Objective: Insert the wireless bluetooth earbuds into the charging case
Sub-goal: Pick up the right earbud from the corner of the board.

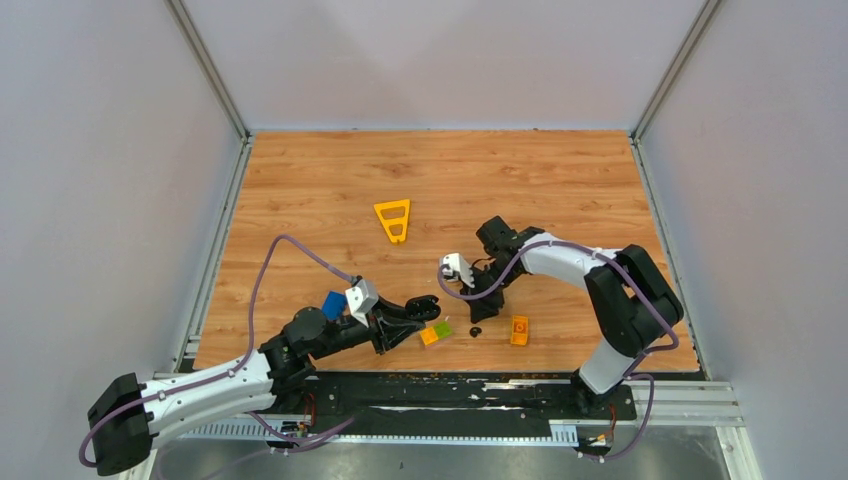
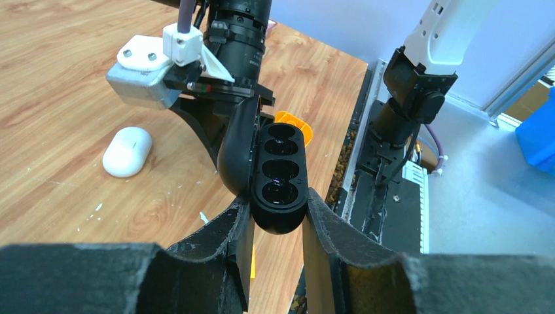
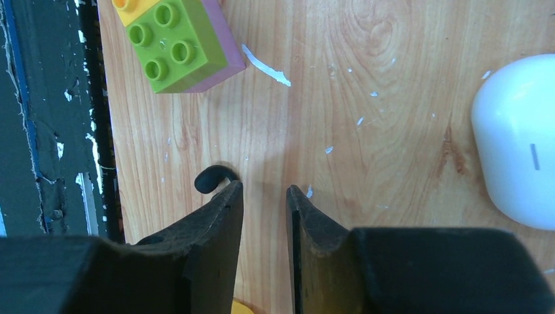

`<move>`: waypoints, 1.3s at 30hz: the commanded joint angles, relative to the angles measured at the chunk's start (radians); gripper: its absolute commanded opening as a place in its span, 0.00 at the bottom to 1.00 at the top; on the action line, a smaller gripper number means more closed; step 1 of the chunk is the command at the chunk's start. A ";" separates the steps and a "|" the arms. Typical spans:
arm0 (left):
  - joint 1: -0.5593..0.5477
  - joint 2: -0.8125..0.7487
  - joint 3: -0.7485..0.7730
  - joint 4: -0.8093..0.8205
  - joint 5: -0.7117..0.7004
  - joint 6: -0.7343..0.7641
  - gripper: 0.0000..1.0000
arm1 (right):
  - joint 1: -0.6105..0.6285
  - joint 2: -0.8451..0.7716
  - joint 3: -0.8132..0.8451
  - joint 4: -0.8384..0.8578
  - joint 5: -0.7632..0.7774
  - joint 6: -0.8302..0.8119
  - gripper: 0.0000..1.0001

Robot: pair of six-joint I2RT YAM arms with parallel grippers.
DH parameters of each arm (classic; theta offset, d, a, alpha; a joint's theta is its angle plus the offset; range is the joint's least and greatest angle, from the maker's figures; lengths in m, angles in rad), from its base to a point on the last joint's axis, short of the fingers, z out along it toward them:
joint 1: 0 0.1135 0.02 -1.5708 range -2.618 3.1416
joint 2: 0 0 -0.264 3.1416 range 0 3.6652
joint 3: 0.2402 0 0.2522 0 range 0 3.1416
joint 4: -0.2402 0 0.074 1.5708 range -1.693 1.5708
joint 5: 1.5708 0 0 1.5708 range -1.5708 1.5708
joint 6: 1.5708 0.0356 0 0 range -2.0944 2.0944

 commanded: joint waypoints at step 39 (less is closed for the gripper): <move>-0.006 0.007 0.017 0.016 -0.007 0.013 0.00 | 0.057 -0.031 -0.006 -0.090 -0.035 -0.062 0.31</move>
